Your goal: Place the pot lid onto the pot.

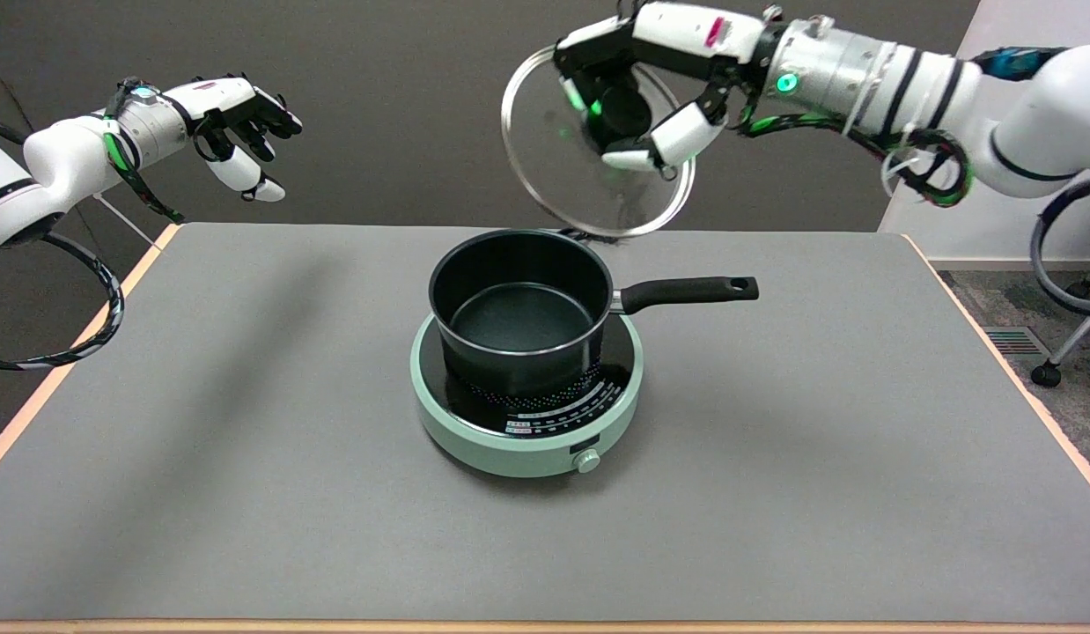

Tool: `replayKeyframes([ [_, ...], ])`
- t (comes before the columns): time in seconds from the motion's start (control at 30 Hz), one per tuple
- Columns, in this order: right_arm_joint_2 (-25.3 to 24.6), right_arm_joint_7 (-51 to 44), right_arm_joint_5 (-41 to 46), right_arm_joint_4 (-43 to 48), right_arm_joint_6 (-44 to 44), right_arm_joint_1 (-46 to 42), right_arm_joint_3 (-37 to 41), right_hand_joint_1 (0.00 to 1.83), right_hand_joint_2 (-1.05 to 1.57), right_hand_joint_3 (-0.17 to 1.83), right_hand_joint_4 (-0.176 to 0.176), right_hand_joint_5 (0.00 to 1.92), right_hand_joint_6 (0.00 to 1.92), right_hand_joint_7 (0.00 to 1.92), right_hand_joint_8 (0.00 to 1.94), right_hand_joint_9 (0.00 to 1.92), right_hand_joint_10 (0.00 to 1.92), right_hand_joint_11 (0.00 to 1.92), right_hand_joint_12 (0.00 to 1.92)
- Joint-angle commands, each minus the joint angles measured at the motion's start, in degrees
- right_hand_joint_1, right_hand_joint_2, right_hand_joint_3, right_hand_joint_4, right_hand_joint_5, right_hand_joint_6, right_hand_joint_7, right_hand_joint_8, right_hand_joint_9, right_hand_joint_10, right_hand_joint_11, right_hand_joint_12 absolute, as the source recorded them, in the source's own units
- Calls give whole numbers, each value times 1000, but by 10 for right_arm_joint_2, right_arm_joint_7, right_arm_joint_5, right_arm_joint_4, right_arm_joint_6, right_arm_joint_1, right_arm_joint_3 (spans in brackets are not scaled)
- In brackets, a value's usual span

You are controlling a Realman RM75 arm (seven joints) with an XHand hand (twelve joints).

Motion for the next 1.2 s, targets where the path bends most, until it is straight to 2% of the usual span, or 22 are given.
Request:
replayKeyframes([
  [0.03,-51,69,-43,-42,-12,105,-166,1336,793,1031,142,477,1801,760,1773,767,1921,536,1921],
  [0.33,-50,105,-79,-35,-11,98,-166,1335,796,1026,138,476,1800,758,1773,766,1921,522,1921],
  [0.53,-62,169,-154,-32,-14,102,-166,1335,798,1024,138,476,1801,756,1774,767,1921,520,1921],
  [0.87,-80,208,-198,-41,-17,96,-166,1333,802,1020,135,469,1798,753,1777,767,1921,513,1921],
  [1.2,-96,292,-287,-33,-18,86,-166,1333,805,1017,131,467,1794,751,1779,764,1921,508,1921],
])
